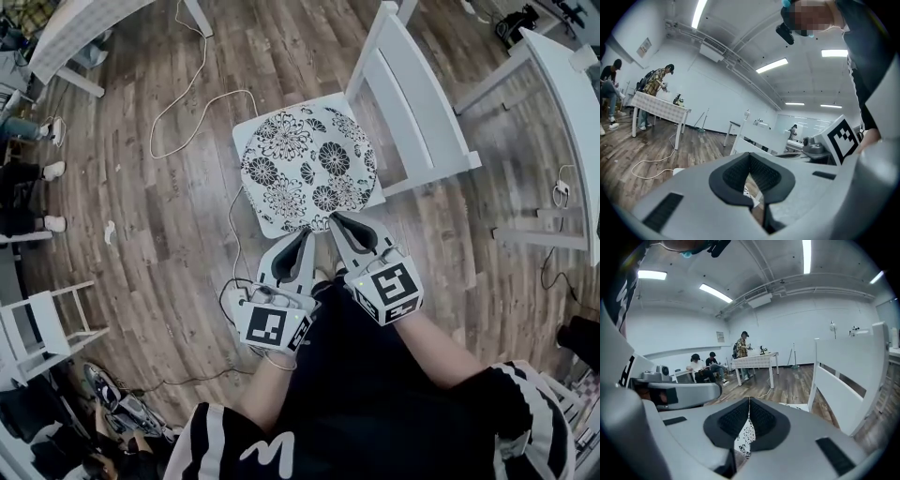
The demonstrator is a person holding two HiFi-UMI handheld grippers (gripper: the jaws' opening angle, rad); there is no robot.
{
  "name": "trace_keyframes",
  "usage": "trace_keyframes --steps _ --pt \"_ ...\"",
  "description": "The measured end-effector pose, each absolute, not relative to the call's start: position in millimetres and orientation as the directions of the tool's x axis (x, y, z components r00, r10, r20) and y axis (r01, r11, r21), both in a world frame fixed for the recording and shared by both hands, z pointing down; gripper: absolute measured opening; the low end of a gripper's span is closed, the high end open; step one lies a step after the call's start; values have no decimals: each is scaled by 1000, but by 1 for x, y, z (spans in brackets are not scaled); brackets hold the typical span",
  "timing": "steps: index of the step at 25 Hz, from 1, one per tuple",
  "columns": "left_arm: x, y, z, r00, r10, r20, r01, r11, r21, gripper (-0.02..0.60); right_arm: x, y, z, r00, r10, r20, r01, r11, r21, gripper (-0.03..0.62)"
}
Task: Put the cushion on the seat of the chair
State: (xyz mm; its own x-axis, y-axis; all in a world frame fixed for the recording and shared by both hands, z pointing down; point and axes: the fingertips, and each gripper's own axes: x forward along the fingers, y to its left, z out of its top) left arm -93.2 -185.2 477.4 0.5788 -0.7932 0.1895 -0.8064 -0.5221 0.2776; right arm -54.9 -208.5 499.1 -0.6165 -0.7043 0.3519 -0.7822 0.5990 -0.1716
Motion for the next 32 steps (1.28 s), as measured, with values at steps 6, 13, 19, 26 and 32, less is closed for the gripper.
trace_keyframes --steps 6,13,19,26,32 --pt "-88 -177 450 612 -773 168 -784 -565 257 3 -58 -206 460 -586 -752 302 -808 571 -147 20" --pt "-91 -173 421 611 -780 135 -783 -571 249 3 -55 -199 429 -557 -783 278 -826 557 -88 20" --pt "-94 -173 398 604 -790 106 -789 -573 223 3 -54 -200 400 -556 -798 231 -828 557 -69 20" --pt "-90 -177 377 609 -790 72 -786 -588 192 3 -57 -192 384 -574 -794 202 -818 568 -90 20" --pt "-89 -176 366 610 -790 56 -785 -593 181 3 -58 -188 371 -582 -793 178 -812 578 -82 20"
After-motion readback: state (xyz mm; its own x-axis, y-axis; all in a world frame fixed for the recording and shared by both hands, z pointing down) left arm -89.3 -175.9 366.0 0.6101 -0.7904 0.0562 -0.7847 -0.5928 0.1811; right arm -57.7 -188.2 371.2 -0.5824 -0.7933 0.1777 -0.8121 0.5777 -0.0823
